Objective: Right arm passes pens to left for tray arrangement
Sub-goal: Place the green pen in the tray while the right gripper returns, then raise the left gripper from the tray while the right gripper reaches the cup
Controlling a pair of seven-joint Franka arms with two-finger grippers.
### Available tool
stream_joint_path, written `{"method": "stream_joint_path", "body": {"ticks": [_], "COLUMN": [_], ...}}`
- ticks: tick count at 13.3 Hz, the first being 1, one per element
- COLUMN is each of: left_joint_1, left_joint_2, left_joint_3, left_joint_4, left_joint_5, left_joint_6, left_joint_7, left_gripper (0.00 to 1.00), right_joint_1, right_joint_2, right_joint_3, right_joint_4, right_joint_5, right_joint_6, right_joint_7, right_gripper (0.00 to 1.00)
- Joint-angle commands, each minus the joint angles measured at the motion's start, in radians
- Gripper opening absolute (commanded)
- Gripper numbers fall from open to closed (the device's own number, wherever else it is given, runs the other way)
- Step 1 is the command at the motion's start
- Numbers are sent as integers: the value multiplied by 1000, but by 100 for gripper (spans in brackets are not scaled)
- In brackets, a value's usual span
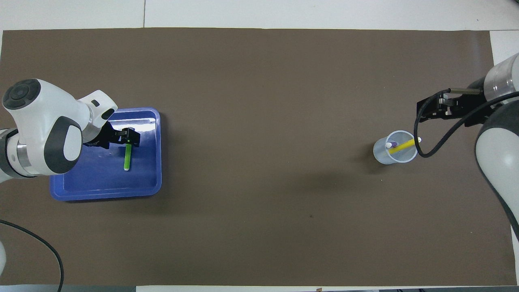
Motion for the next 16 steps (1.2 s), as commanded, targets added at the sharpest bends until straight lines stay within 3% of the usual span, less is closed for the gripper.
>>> {"method": "stream_joint_path", "body": {"ticks": [1, 3, 6, 12, 16], "left_joint_1": [-2, -2, 1, 5, -2], "left_joint_2": [-5, -3, -8, -44, -124], "left_joint_3": [4, 4, 2, 2, 2], "left_joint_4": [-5, 0, 32, 271, 287], "left_joint_5": [12, 11, 5, -82, -121], "left_joint_6": [-2, -5, -54, -336, -393], "left_joint_7": [-19, -19, -23, -153, -250], "left_gripper": [100, 100, 100, 100, 100], "right_joint_1": [4, 4, 4, -12, -21], "right_joint_2": [-31, -42, -66, -96, -83], "right_joint_3": [-28, -31, -59, -95, -157], "right_joint_4": [-39, -69, -157, -355, -434], "right_joint_5": [16, 16, 16, 22, 207], "right_joint_6": [12, 28, 161, 363, 449], "right_joint_7": [-65, -74, -155, -261, -465], "right_gripper": [100, 100, 100, 100, 100]}}
